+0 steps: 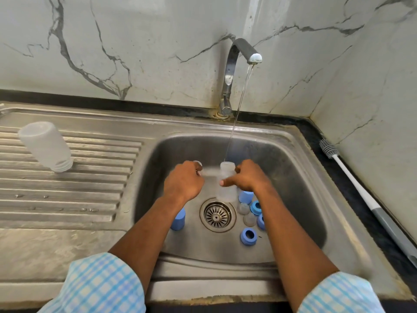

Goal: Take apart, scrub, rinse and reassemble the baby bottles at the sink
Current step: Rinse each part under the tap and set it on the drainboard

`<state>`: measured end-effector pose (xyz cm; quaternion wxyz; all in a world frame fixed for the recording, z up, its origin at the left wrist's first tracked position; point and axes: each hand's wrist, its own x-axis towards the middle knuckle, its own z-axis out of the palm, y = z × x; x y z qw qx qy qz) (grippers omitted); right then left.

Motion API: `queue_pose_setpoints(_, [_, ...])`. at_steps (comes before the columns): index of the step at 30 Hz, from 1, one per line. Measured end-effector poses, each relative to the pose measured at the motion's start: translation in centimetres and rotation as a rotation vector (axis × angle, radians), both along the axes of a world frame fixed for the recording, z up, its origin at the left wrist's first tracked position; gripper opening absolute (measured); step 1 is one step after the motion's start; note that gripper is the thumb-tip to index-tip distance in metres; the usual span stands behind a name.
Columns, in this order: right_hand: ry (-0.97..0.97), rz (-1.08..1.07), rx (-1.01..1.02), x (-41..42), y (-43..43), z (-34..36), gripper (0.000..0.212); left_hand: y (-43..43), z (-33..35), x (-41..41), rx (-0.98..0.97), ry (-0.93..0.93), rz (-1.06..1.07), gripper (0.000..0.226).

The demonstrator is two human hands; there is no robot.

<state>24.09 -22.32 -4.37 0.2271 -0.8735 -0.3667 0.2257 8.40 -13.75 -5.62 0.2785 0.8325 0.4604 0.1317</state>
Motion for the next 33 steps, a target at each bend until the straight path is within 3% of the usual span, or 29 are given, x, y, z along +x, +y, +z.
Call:
queue_pose_setpoints(2, [-0.134,-0.073,0.087,0.2,-0.8,0.2,0.041,0.0,-0.1,0.1,-0.013,-0.005,0.004,0.037])
queue_pose_setpoints(4, [-0.107,-0.070,0.201,0.4,-1.1,0.5,0.038,-0.1,-0.1,0.2,-0.023,0.003,0.001,0.036])
queue_pose_setpoints(7, [-0.068,-0.029,0.091,0.3,-1.3,0.4,0.034,-0.1,-0.2,0.0,-0.027,0.002,0.002,0.036])
queue_pose_setpoints(9, [-0.057,-0.021,0.144,0.3,-1.4,0.5,0.034,0.1,-0.2,0.1,-0.025,-0.001,0.006,0.035])
queue_pose_setpoints(12, [0.111,0.049,0.200,0.5,-1.4,0.8,0.035,0.4,-0.5,0.4,-0.029,0.012,0.007,0.034])
queue_pose_setpoints(14, [0.059,0.057,0.086,0.7,-1.3,0.6,0.035,0.5,-0.6,0.5,-0.033,0.020,0.009,0.034])
queue_pose_setpoints(16, [-0.029,0.013,0.125,0.9,-1.1,0.4,0.038,0.6,-0.7,0.6,-0.035,0.027,0.011,0.034])
queue_pose_setpoints(19, [0.073,0.033,0.178,1.1,-0.8,0.3,0.036,0.7,-0.9,0.9,-0.034,0.045,0.006,0.034])
queue_pose_setpoints(22, [-0.024,-0.008,0.140,1.2,-0.8,0.2,0.036,0.7,-0.9,0.9,-0.041,0.056,-0.004,0.036])
queue_pose_setpoints(24, [0.011,-0.017,0.229,1.3,-0.8,0.5,0.039,0.7,-1.0,0.9,-0.058,0.056,-0.006,0.038])
queue_pose_setpoints(28, [0.056,-0.018,0.198,1.1,-0.6,0.4,0.039,0.9,-1.3,1.2,-0.099,0.055,-0.081,0.045])
queue_pose_setpoints(30, [0.156,-0.118,0.330,1.0,-0.6,0.3,0.043,0.7,-1.5,1.4,-0.179,0.002,-0.174,0.056])
queue_pose_setpoints(33, [0.546,-0.289,0.442,0.7,-0.6,0.7,0.079,-0.1,-1.3,1.8,-0.322,-0.181,-0.264,0.077])
